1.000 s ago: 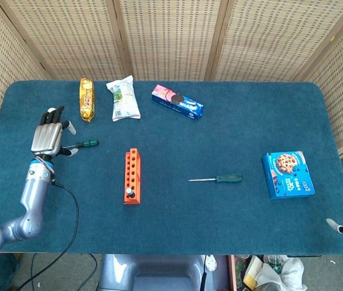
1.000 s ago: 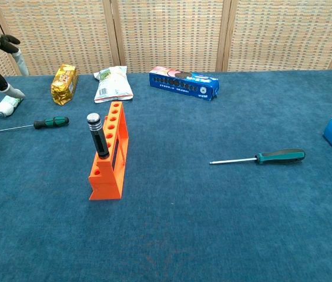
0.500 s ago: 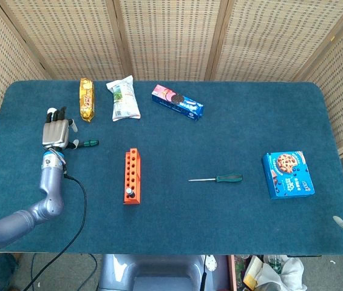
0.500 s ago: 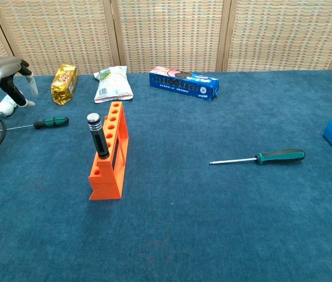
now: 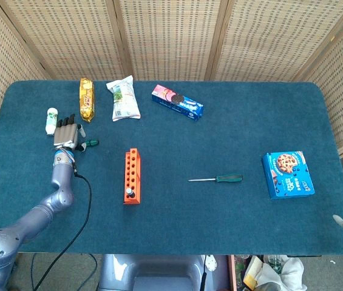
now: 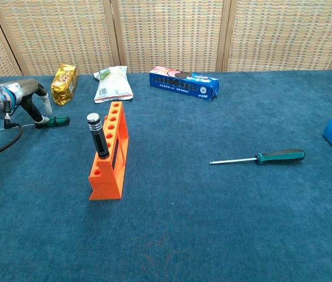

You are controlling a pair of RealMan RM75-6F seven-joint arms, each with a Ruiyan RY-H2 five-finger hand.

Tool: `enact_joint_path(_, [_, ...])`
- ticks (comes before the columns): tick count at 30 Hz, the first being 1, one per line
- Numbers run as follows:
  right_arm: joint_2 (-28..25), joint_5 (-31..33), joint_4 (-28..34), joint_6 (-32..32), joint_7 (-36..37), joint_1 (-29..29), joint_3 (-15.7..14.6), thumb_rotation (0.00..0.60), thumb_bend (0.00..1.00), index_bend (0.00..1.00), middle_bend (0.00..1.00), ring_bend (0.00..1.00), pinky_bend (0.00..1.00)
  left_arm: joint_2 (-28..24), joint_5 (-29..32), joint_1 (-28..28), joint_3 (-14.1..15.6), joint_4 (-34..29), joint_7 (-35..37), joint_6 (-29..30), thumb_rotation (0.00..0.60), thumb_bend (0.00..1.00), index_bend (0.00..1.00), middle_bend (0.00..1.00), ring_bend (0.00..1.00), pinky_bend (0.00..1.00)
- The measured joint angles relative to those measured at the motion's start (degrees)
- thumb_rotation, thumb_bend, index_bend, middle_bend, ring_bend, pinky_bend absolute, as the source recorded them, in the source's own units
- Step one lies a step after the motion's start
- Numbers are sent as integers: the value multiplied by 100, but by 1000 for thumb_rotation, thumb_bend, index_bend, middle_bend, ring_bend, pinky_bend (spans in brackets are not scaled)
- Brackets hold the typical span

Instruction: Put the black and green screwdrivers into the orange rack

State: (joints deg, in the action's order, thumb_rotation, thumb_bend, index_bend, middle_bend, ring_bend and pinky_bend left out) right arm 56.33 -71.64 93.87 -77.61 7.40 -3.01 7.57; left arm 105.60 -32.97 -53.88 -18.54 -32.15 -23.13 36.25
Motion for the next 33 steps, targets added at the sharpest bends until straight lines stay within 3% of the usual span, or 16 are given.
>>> enact_joint_path(7, [1,47,-24,61,9,-19,21,600,0,0,0,0,0,-54,-352,-28,-116,-22,262,-176,600,301,469,0,0,0])
enact_joint_path(18, [14,11,-33,87,15,-33,13,600,0,0,0,0,0,-243,275,-20,-177,-383,-429,-305,600,280,450,0,0,0])
enact_joint_path(33, [22,103,-80,162,47,-51,45,600,0,0,0,0,0,14,664,-225,-284,44,-704,-488,600,279,447,0,0,0])
